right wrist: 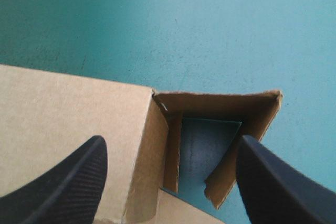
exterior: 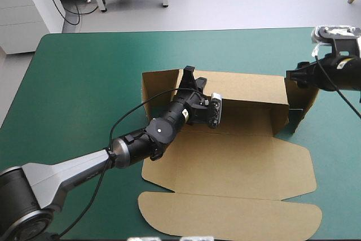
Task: Fold the box
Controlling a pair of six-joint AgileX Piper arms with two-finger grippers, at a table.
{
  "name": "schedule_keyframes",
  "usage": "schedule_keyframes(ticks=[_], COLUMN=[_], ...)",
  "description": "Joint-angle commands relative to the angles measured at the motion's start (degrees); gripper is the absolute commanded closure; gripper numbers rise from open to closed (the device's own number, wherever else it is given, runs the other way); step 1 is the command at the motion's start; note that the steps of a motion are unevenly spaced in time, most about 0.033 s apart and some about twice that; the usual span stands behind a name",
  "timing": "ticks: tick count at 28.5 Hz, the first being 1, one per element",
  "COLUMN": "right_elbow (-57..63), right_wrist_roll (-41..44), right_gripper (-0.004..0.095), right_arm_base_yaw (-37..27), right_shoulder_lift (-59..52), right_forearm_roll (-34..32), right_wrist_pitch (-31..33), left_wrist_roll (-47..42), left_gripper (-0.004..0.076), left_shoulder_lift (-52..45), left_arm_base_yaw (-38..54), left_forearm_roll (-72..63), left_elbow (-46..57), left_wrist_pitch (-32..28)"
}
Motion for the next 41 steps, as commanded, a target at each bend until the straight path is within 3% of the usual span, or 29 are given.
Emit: schedule_keyframes(ticks=[1,9,17,26,33,41], right_elbow=[-7.39,-18.85,-27.53,-27.68,-27.15,-15.83], right_wrist_roll=[-0.01,3.21,4.70,3.16,1.36,-1.08], right_gripper=[0.0263,0.0263,0.0263,0.0263,0.0263,0.0263], right_arm_base_yaw=[-0.21,-0.56,-2.98,-4.09,-7.00,-7.00], right_shoulder_lift=[3.62,15.75,26.47,29.37,29.25,25.84], right_forearm_roll=[-0.57,-5.25,-3.08,-2.24,3.28,2.47], right_wrist_pitch=[-1.06,2.50,4.02,4.02,4.15,4.05], left_wrist_roll=[-0.66,-3.71,-4.53,-4.82,-8.25,-9.31], left_gripper=[0.0731,0.0731,0.0731,0.0731,0.0731,0.0731], left_shoulder_lift=[0.38,0.81,0.81,0.81,0.81,0.81], left_arm_base_yaw=[0.22,0.22,0.22,0.22,0.22,0.22], left_forearm_roll=[-4.00,-4.00,-4.00,-4.17,-4.15,-4.15], left_elbow=[0.37,0.37,0.37,0.37,0.37,0.37], left_wrist_pitch=[1.20,3.02,3.17,3.42,3.66,3.66])
